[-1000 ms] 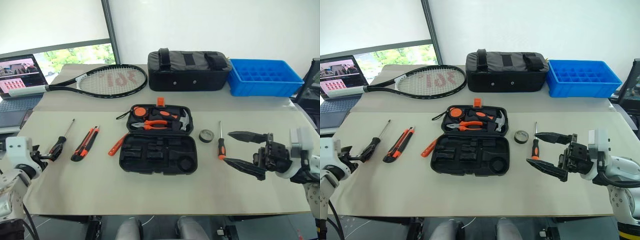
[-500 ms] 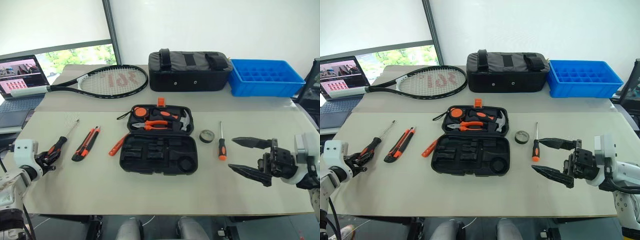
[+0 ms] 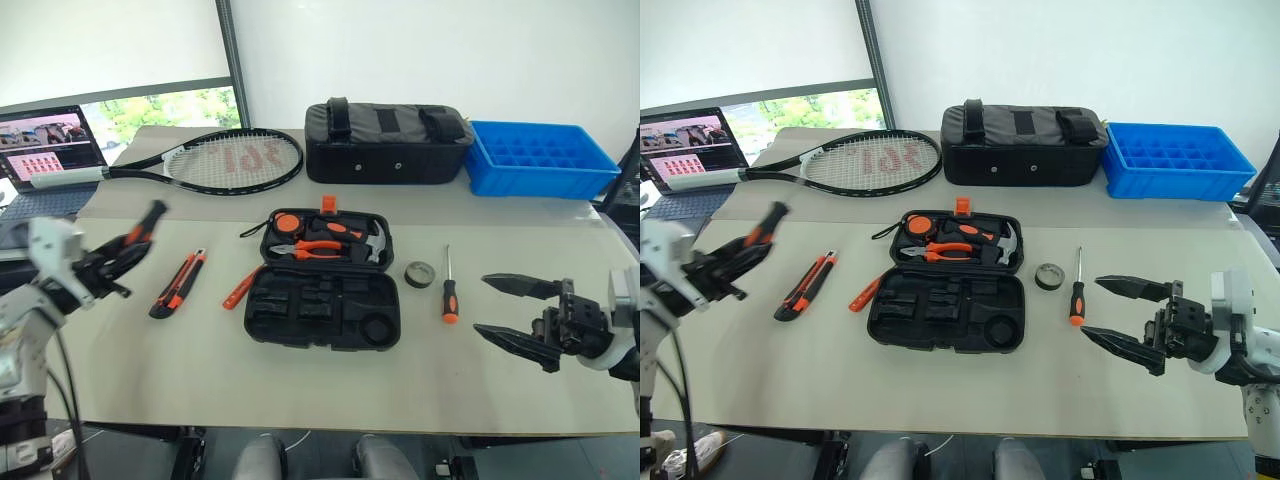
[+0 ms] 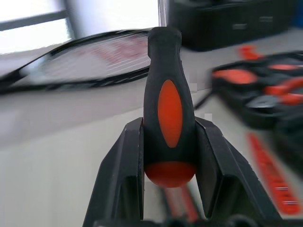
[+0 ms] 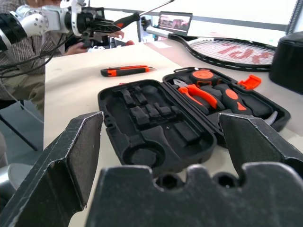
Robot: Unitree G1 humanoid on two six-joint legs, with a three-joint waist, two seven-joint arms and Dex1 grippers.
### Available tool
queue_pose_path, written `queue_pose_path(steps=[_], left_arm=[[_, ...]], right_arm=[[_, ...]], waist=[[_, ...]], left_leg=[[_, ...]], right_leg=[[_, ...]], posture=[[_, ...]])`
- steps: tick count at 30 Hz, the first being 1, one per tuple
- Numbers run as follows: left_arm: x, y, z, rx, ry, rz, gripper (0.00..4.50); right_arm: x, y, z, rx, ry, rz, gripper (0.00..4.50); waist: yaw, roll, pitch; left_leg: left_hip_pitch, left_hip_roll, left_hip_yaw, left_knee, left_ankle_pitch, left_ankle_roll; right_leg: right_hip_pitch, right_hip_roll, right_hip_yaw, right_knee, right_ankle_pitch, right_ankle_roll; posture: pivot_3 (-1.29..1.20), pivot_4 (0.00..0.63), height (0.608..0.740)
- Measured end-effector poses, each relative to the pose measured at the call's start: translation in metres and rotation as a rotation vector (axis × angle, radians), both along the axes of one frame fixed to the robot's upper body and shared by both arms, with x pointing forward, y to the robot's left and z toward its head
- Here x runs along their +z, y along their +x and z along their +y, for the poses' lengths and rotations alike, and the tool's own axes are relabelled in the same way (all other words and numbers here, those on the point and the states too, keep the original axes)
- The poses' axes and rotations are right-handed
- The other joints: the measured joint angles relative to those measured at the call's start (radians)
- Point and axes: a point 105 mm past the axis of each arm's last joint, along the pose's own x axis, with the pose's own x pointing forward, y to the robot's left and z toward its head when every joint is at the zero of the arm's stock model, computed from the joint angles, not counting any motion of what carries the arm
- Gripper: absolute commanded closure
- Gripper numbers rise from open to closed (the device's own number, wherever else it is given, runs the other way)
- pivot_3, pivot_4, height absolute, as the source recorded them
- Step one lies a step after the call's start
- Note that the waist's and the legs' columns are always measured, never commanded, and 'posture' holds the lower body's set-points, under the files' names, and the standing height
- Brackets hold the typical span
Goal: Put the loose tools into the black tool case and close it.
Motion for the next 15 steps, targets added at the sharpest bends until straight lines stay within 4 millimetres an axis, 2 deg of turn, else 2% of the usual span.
queue_pose_path(steps=[4,8,11,15], left_arm=[[-0.011,0.007,-0.051,-0.273,0.222,0.025,3.56],[-0.011,0.031,-0.098,-0.492,0.401,-0.031,3.56],[-0.02,0.044,-0.116,-0.588,0.502,-0.039,3.56],[-0.039,0.054,-0.128,-0.671,0.586,0.007,3.56]], right_arm=[[-0.003,-0.002,-0.006,-0.022,-0.002,0.013,0.0],[-0.003,-0.004,-0.007,-0.033,-0.009,0.01,0.0],[-0.002,-0.007,-0.006,-0.044,-0.018,0.001,0.0],[-0.002,-0.009,-0.006,-0.07,-0.02,-0.003,0.0]], waist=[[-0.004,0.0,0.0],[-0.001,0.001,0.0],[-0.009,0.001,0.0],[-0.012,0.001,0.0]], left_leg=[[0.0,0.0,-0.001,0.0,0.0,0.0],[-0.002,0.0,-0.002,0.004,0.0,0.0],[-0.003,-0.001,-0.002,0.004,0.0,0.001],[-0.004,-0.001,-0.004,0.004,0.0,0.002]], right_leg=[[0.0,0.002,0.0,0.001,0.0,0.0],[0.001,0.003,0.0,0.001,0.0,0.0],[0.0,0.003,0.002,0.0,0.0,0.001],[0.0,0.004,0.002,0.0,0.0,0.001]], posture=[[0.0,0.15,0.707],[0.0,0.15,0.707],[0.0,0.15,0.707],[0.0,0.15,0.707]])
